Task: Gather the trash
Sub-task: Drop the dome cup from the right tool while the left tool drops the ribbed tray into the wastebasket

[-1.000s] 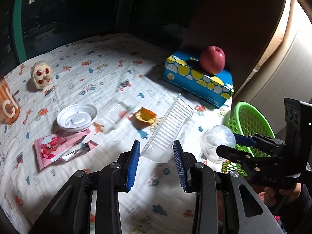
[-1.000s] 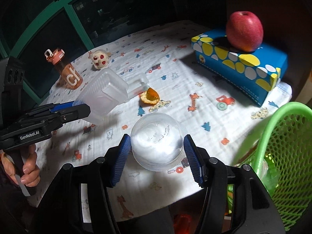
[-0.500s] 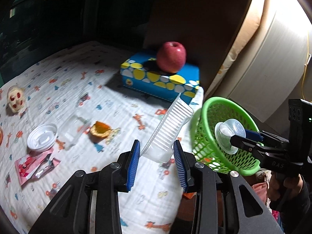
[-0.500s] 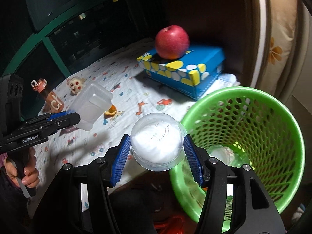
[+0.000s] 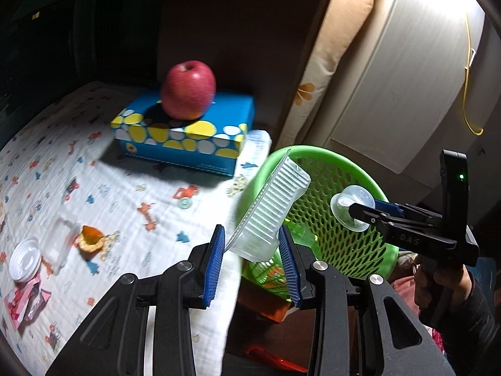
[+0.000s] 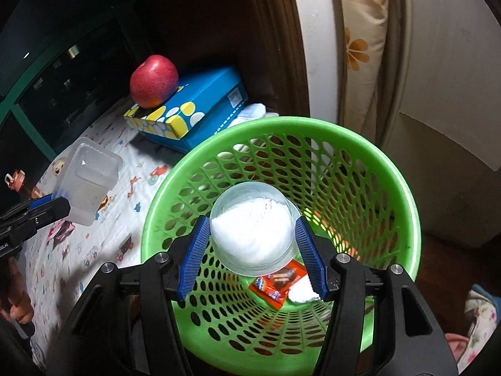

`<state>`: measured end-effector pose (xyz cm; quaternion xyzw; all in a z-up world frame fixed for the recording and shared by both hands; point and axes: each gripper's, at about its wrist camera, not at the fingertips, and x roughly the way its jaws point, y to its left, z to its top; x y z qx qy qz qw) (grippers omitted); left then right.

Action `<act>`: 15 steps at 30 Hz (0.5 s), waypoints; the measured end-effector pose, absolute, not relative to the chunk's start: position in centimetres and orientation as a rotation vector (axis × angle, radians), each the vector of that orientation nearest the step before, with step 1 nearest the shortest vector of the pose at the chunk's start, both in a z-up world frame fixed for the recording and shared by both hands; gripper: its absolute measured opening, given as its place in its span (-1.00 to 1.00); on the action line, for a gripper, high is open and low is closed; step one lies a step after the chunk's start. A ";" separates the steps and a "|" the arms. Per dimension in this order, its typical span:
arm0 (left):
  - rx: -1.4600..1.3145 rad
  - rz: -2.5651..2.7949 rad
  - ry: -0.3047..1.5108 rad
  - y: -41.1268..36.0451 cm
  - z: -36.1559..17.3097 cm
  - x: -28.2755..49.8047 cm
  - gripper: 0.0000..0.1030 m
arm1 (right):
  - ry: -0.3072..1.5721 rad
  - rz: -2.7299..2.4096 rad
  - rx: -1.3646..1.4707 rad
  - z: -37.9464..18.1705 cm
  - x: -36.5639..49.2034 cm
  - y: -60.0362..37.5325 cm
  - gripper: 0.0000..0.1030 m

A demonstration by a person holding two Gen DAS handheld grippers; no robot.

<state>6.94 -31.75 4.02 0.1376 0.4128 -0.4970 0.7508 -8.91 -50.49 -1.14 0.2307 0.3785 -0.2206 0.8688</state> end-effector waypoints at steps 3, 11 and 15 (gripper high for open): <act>0.320 -1.113 0.911 -33.2 3.6 5.9 -0.33 | 0.789 -0.487 0.490 -1.3 -9.8 -51.3 0.14; 0.374 -1.180 0.952 -36.6 2.2 3.3 -0.32 | 0.744 -0.528 0.505 -0.4 -12.3 -52.4 0.22; 0.402 -1.198 0.980 -37.9 1.3 2.3 -0.32 | 0.714 -0.541 0.508 0.3 -13.2 -52.5 0.27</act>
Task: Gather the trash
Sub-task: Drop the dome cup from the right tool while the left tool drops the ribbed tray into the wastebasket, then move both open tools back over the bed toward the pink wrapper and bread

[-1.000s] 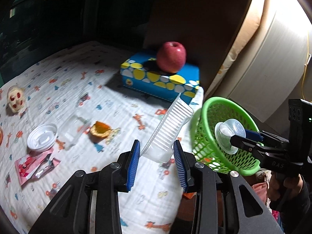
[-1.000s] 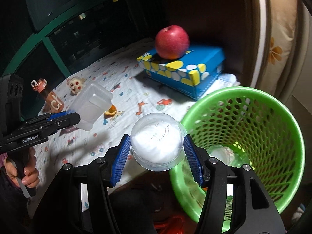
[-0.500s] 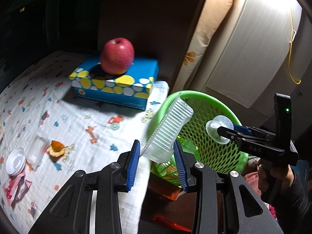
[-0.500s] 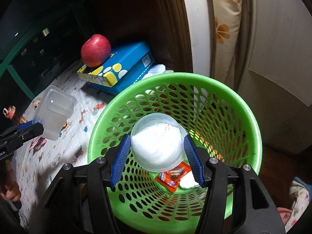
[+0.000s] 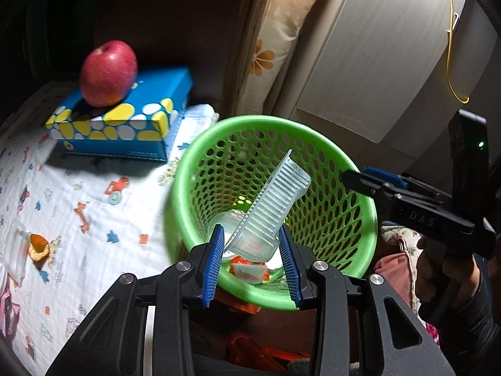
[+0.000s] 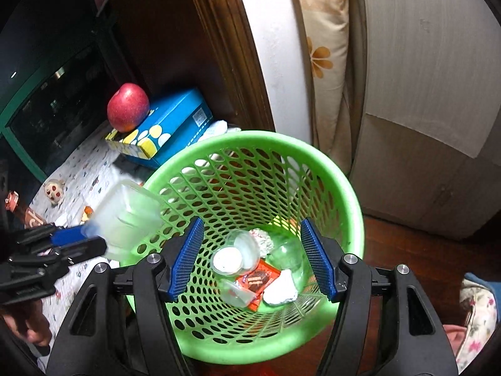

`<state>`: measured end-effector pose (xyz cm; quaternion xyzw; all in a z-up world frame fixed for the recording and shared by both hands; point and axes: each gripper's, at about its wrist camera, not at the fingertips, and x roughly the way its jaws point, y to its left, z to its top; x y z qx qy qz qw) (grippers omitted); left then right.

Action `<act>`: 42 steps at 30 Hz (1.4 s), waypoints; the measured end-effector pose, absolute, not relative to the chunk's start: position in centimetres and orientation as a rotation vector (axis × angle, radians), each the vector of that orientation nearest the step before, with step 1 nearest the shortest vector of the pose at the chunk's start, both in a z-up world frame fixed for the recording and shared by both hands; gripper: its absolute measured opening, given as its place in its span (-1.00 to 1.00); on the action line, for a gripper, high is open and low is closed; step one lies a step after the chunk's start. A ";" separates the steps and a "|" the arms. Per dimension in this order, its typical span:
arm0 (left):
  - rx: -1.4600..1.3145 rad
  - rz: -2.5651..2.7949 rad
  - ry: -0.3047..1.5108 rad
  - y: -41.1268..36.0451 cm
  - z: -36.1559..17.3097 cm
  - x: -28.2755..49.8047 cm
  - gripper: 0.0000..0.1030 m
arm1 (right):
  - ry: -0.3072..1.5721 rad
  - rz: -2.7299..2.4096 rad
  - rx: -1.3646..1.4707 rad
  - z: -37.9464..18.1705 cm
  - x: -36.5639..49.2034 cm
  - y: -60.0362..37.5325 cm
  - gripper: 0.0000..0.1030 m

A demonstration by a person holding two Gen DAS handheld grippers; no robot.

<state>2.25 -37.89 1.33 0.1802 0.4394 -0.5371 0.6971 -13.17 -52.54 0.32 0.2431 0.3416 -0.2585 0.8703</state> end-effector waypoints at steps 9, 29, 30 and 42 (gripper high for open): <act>0.423 -1.224 1.001 -38.5 0.1 1.1 -0.04 | 0.689 -0.533 0.516 1.0 -13.6 -52.4 0.30; 0.308 -0.862 0.957 -24.8 1.2 10.6 0.15 | 0.743 -0.261 0.401 2.4 -4.3 -43.9 0.38; 0.308 -0.840 0.958 -23.8 1.2 11.4 0.17 | 0.750 -0.243 0.395 2.3 -3.5 -43.3 0.38; 0.389 -0.671 0.996 -12.6 -0.9 20.1 0.66 | 0.837 -0.099 0.310 1.2 3.6 -37.3 0.39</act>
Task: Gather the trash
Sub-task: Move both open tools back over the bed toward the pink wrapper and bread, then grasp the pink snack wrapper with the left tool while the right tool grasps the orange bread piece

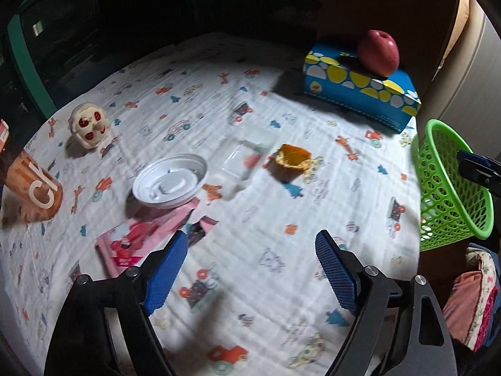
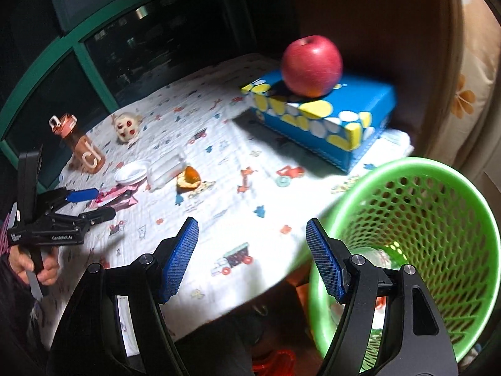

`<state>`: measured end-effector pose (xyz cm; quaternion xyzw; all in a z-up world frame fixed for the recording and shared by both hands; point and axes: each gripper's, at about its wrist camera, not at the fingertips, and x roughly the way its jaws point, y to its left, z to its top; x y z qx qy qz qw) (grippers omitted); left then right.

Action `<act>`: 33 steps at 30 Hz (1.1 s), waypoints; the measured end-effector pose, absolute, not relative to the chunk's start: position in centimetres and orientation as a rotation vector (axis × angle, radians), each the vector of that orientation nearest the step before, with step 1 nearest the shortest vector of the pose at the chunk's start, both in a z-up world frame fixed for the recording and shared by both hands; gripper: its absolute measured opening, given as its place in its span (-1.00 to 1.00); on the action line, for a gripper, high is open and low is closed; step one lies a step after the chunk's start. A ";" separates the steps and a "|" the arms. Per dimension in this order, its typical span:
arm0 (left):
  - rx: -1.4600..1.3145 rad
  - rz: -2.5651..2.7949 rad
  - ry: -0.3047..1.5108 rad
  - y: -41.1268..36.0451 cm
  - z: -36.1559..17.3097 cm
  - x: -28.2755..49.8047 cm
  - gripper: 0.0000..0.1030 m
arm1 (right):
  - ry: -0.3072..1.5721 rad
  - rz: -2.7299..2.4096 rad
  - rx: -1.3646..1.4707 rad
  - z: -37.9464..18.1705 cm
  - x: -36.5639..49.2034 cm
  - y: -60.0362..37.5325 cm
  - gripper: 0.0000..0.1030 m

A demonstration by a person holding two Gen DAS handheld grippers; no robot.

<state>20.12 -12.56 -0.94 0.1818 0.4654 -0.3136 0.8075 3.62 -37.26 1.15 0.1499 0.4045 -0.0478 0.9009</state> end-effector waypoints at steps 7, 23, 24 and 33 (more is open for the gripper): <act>0.454 -0.649 1.056 -8.8 -2.9 24.4 0.78 | 0.888 -0.037 0.274 -0.1 7.6 -34.7 0.46; 0.578 -0.731 1.138 -8.0 -7.0 29.3 0.83 | 1.001 0.103 0.183 -4.8 17.0 -30.0 0.57; 0.574 -0.734 1.145 -8.0 -7.2 29.5 0.83 | 1.008 0.102 0.172 -5.2 17.6 -29.8 0.57; 0.580 -0.790 1.163 -8.2 -7.6 30.4 0.83 | 1.057 0.105 0.112 -7.8 21.7 -29.0 0.43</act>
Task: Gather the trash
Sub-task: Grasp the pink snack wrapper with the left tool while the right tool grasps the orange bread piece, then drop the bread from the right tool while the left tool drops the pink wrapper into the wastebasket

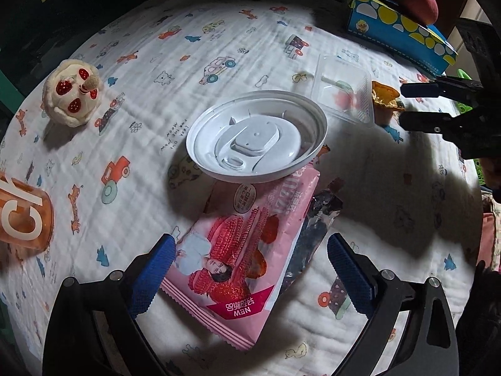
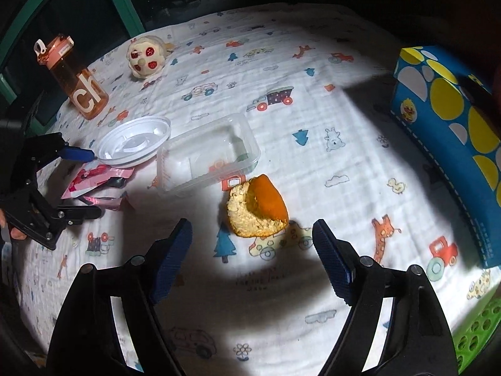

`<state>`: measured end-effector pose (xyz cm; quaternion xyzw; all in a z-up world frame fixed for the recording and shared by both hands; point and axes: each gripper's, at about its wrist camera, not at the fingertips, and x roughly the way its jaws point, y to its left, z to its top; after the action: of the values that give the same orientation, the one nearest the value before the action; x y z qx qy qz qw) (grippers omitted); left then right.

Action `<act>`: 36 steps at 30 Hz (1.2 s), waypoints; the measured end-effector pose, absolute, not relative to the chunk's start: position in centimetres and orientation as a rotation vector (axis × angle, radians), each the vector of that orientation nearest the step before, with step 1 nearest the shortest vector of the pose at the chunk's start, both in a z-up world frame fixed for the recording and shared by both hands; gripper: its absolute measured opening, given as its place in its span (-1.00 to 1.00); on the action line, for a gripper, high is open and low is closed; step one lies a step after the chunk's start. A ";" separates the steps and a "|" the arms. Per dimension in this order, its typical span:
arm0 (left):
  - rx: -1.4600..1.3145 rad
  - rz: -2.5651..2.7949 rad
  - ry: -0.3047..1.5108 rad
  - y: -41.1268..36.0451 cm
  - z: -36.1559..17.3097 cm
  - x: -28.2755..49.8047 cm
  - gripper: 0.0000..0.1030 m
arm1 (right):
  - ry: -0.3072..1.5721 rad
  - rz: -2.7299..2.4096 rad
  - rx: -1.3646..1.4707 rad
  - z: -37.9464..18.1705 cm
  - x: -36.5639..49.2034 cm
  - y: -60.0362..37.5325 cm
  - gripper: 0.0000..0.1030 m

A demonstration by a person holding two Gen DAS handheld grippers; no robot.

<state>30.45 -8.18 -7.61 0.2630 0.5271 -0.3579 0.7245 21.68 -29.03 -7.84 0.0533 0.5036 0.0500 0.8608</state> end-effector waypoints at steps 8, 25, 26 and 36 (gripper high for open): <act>0.568 -0.803 1.195 -7.9 -8.5 31.0 0.83 | 1.070 0.092 0.075 -8.5 22.7 -28.7 0.01; 0.461 -0.697 1.159 -6.5 -7.6 28.4 0.02 | 1.010 0.115 0.156 -6.2 18.9 -28.0 -0.33; 0.448 -0.696 1.156 -6.4 -7.4 28.0 0.01 | 1.003 0.119 0.162 -5.9 18.5 -27.9 -0.33; 0.366 -0.714 1.112 -6.7 -4.6 21.9 -0.03 | 0.930 0.116 0.202 -2.7 12.5 -28.4 -0.33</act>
<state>21.88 -6.68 -4.59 0.1690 0.5136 -0.3295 0.7740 12.48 -28.39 -2.71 0.0973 0.4474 0.0557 0.8873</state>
